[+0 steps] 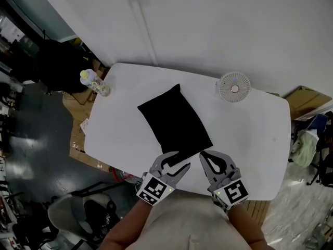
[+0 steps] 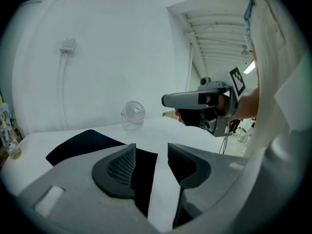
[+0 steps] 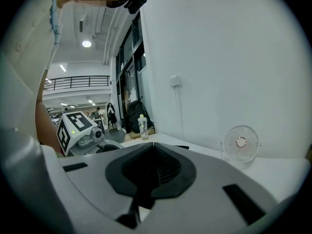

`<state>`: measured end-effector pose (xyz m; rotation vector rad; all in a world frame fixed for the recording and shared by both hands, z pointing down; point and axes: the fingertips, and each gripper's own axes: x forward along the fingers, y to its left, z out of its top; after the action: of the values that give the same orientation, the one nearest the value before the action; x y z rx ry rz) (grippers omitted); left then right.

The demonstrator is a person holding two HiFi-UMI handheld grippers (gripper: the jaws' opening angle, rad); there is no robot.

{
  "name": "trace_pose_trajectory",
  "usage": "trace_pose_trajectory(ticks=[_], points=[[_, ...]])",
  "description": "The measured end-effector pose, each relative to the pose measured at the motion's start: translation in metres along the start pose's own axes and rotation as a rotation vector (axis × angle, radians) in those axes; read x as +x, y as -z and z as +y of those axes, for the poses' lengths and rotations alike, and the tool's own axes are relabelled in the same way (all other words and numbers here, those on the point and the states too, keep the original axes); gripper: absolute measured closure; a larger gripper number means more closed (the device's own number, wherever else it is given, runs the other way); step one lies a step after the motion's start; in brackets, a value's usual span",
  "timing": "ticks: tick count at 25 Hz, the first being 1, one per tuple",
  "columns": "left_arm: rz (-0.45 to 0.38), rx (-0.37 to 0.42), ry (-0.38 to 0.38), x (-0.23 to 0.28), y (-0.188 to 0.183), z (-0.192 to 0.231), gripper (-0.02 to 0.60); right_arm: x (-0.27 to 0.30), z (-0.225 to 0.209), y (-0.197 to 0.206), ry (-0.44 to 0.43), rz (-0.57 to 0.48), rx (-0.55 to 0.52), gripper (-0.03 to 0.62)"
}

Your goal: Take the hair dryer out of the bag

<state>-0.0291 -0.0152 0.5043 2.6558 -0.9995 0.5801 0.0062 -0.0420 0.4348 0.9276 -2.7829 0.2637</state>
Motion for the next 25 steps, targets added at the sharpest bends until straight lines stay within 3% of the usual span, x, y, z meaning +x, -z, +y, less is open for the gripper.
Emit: trace_pose_trajectory(ticks=[14,25], points=[[0.212,0.002,0.017,0.022,0.057,0.009,0.382,0.004,-0.012,0.011,0.036,0.012,0.029,0.577],[0.399,-0.012,-0.031,0.039,0.101,0.022,0.382,0.004,-0.018,0.012,0.034,0.016,0.038,0.577]])
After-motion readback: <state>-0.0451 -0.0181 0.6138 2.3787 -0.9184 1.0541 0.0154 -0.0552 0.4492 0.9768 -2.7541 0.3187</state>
